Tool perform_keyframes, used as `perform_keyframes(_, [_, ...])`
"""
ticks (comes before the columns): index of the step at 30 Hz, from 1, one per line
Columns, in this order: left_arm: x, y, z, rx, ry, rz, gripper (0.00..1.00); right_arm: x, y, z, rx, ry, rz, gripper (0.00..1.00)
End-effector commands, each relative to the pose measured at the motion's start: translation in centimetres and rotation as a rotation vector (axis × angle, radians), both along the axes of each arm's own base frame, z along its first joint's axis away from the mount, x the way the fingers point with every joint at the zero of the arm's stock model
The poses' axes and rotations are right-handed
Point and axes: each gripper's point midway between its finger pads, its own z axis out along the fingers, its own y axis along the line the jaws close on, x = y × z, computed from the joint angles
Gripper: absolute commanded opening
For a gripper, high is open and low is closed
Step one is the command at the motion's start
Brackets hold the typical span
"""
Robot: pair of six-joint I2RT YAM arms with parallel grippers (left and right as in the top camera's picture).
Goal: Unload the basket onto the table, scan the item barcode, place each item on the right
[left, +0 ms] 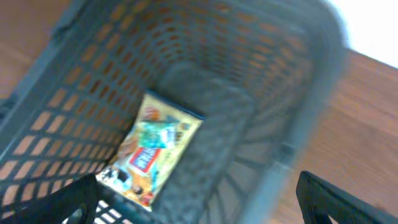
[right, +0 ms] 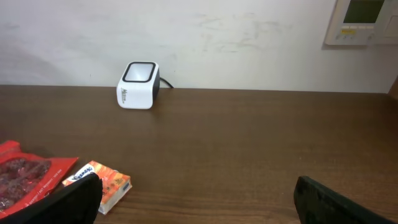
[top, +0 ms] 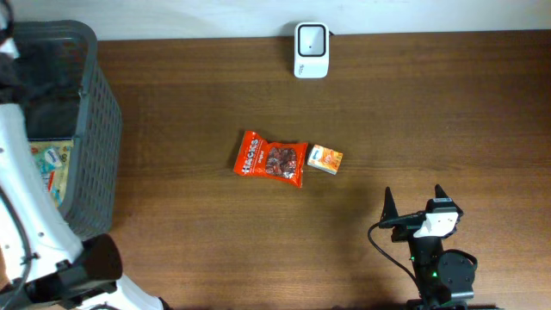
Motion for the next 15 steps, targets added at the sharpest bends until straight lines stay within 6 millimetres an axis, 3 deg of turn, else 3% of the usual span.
perform_keyframes(1, [-1.1, 3.4, -2.0, -0.036, 0.008, 0.129, 0.99, 0.0, -0.4, -0.3, -0.001, 0.005, -0.023, 0.98])
perform_keyframes(6, [-1.0, 6.2, -6.8, -0.09, 0.038, 0.249, 0.99, 0.0, -0.4, -0.2, -0.001, 0.005, -0.023, 0.98])
perform_keyframes(8, [-1.0, 7.3, -9.9, -0.119, 0.054, 0.304, 0.99, 0.0, -0.4, -0.2, -0.001, 0.005, -0.023, 0.98])
perform_keyframes(15, [-1.0, 9.0, -18.4, -0.126, 0.1, 0.353, 0.99, 0.0, -0.4, -0.2, -0.001, 0.005, -0.023, 0.98])
